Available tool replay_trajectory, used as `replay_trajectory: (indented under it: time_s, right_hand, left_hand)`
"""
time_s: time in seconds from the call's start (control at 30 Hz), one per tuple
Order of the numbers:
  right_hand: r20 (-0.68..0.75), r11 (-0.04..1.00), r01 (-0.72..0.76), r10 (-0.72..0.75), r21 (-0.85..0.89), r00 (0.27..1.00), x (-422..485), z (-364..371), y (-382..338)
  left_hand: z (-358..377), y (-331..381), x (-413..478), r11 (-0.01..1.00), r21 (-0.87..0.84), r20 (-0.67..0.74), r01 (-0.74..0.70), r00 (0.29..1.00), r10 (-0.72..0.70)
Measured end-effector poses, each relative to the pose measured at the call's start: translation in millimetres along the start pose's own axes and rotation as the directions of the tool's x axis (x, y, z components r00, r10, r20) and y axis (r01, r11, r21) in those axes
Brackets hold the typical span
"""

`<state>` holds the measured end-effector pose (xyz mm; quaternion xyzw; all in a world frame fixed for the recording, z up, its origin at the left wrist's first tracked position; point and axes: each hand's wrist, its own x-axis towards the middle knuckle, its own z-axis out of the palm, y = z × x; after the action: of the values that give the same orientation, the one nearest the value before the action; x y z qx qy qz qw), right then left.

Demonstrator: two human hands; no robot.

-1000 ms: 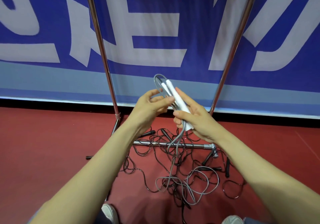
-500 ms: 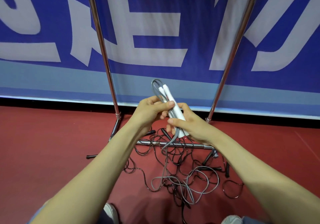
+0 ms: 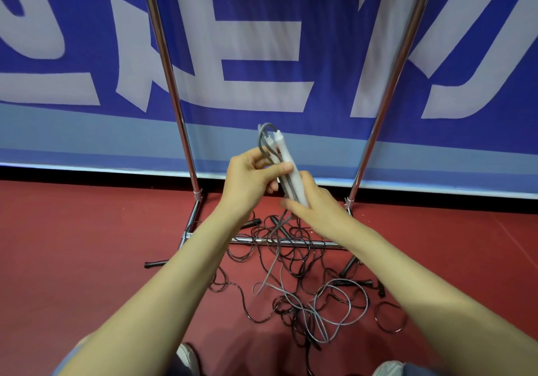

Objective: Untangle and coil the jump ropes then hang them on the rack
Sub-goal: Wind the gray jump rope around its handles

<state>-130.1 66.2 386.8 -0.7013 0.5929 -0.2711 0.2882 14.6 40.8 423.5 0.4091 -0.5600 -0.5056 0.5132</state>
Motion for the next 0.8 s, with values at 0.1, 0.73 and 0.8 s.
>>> replay_trajectory:
  time_s: [0.1,0.73,0.8]
  right_hand:
    - [0.029,0.998,0.053,-0.052,-0.017,0.998,0,-7,2]
    - [-0.203,0.811,0.096,0.029,0.577,0.979,15,-16,7]
    - [-0.221,0.823,0.095,0.037,0.559,0.975,14,-20,9]
  left_hand:
    - [-7,3,4,1.000,-0.022,-0.008,0.010,1.000,-0.010]
    - [4,-28,-7,0.951,0.146,0.428,0.273,0.849,-0.309]
    - [-2,-30,-7,0.954,0.220,0.475,0.203,0.832,-0.286]
